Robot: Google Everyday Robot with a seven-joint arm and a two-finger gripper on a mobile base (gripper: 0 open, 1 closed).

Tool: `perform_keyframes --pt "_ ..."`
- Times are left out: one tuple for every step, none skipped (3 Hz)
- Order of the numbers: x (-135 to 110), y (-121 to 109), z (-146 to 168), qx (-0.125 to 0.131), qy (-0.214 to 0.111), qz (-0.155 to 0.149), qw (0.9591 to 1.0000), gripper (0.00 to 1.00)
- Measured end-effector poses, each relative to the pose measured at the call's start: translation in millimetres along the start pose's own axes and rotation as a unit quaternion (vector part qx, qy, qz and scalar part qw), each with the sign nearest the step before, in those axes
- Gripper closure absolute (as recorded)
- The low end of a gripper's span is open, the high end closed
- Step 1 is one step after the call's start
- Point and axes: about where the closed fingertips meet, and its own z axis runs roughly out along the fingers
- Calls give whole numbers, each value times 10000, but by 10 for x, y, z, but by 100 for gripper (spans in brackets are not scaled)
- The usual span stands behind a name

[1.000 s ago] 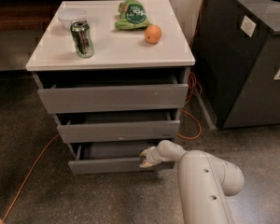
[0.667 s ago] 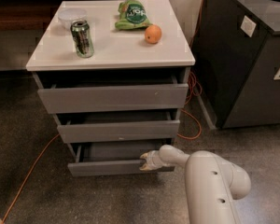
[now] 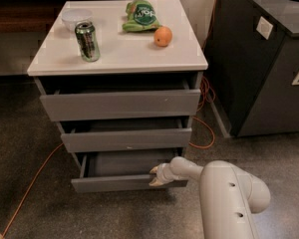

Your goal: Place orange into bottom drawer

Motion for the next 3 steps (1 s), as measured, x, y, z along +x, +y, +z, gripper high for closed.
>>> perform_keyframes --pt "-19 224 1 -28 -56 35 10000 100" --pt "-53 354 -31 -44 -95 59 9999 100" --pt "-74 346 -63 -44 -95 58 9999 100"
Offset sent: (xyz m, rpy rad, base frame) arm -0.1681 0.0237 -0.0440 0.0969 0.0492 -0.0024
